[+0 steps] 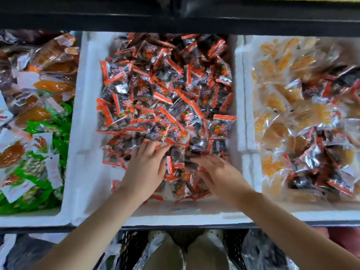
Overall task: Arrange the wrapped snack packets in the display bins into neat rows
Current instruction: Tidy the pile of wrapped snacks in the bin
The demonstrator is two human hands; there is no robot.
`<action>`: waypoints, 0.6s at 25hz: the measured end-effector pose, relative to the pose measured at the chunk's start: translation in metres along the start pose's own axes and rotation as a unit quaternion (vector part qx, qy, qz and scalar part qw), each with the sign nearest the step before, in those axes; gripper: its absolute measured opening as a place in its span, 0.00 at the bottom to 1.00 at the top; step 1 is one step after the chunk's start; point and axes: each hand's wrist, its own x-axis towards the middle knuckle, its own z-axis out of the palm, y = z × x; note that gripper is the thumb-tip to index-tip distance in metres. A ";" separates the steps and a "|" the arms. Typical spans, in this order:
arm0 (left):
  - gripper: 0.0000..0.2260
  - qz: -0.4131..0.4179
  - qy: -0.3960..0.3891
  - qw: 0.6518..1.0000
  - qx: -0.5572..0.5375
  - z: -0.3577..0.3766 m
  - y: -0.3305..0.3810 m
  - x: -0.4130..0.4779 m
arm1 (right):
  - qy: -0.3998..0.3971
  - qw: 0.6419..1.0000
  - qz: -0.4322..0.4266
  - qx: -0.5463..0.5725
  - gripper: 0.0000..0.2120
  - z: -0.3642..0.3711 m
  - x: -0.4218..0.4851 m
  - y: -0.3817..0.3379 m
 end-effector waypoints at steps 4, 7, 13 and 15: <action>0.13 0.085 0.024 0.993 -0.077 0.011 0.077 0.022 | 0.176 0.977 0.111 0.056 0.12 -0.042 -0.055 0.044; 0.16 0.146 0.012 0.983 -0.108 0.033 0.142 0.040 | 0.216 0.953 0.209 0.036 0.12 -0.067 -0.096 0.107; 0.18 0.184 -0.066 0.970 -0.147 0.083 0.242 0.078 | 0.106 0.939 0.319 -0.076 0.25 -0.092 -0.153 0.214; 0.18 0.173 -0.091 0.966 -0.170 0.092 0.269 0.093 | 0.091 0.940 0.319 -0.083 0.28 -0.100 -0.163 0.236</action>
